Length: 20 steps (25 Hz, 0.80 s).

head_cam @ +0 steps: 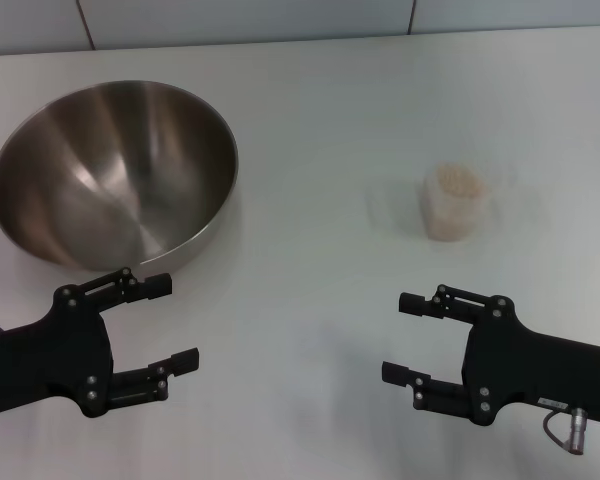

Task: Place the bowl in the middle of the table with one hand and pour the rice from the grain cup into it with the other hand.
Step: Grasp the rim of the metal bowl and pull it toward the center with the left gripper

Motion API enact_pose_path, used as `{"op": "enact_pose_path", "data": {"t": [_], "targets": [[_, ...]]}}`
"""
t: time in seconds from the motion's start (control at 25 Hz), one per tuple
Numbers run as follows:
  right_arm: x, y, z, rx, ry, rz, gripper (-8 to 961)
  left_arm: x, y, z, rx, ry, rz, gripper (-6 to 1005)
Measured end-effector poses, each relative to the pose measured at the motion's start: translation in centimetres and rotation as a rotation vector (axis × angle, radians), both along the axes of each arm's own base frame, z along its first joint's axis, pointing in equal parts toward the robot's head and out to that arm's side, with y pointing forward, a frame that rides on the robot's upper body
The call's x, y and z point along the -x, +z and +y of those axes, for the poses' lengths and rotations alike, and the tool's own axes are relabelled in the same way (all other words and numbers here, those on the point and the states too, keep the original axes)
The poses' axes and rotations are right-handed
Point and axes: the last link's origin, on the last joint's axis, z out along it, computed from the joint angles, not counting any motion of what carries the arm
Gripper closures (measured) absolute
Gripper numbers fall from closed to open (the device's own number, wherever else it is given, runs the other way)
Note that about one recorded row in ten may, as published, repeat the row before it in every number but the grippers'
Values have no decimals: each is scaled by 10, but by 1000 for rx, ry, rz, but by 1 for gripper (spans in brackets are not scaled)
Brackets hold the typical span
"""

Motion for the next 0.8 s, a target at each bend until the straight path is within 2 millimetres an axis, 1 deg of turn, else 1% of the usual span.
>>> {"op": "enact_pose_path", "data": {"t": [0.56,0.64,0.68,0.8], "targets": [[-2,0,0,-6,-11,-1,249,1,-1,-2,4,4,-1,208],[-1,0,1,-9,-12,1,249,1,0,-2,0,3,0,211],[0,1,2,-14,-13,7,249,1,5,2,-20,24,-17,213],[1,1,5,-18,-14,12,249,1,5,2,-20,24,-17,217]]}}
